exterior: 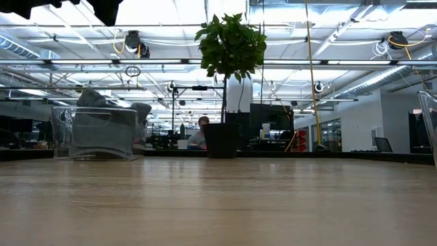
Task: Pick & Place hat
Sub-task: Put the brown cap into the right transparent bin
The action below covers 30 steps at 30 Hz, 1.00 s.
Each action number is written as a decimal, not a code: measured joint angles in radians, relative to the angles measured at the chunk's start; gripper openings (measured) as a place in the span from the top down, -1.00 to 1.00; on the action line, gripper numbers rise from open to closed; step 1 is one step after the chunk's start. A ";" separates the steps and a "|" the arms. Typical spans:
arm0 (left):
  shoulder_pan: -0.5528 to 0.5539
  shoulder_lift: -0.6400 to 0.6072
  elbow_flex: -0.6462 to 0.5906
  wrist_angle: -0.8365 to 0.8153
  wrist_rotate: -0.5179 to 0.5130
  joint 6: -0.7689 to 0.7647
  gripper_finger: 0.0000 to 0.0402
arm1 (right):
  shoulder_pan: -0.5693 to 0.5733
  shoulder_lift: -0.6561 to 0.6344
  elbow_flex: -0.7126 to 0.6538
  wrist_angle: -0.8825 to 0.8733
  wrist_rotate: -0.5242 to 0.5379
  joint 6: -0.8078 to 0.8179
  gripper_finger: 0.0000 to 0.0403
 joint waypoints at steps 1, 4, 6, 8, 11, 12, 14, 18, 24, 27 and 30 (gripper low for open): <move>0.000 0.000 0.000 0.000 0.000 0.000 -0.80 | -0.004 0.003 -0.012 -0.001 0.018 -0.020 0.94; 0.000 0.000 0.000 0.000 0.000 0.000 -0.80 | -0.018 0.010 -0.055 0.015 0.035 -0.052 0.94; 0.000 0.000 0.000 0.000 0.000 0.000 -0.80 | -0.024 0.010 -0.093 0.065 -0.006 -0.079 0.94; 0.000 0.000 0.000 0.000 0.000 0.000 -0.80 | -0.023 0.012 -0.123 0.140 -0.036 -0.116 0.94; 0.000 0.000 0.000 0.000 0.000 0.000 -0.80 | -0.023 0.011 -0.153 0.259 -0.041 -0.159 0.94; 0.000 0.000 0.000 0.000 0.000 0.000 -0.80 | -0.023 0.011 -0.160 0.299 -0.050 -0.168 0.94; 0.000 0.000 0.000 0.000 0.000 0.000 -0.80 | -0.023 0.011 -0.169 0.369 -0.105 -0.174 0.94; 0.000 0.000 0.000 0.000 0.000 0.000 -0.80 | -0.009 0.011 -0.171 0.418 -0.243 -0.115 0.94; 0.000 0.000 0.000 0.000 0.000 0.000 -0.80 | 0.004 0.011 -0.171 0.282 -0.213 -0.048 0.94; 0.000 0.000 0.000 0.000 0.000 0.000 -0.80 | 0.003 0.011 -0.171 0.149 -0.101 -0.043 0.94; 0.000 0.000 0.000 0.000 0.000 0.000 -0.80 | 0.003 0.011 -0.171 0.059 0.010 -0.047 0.94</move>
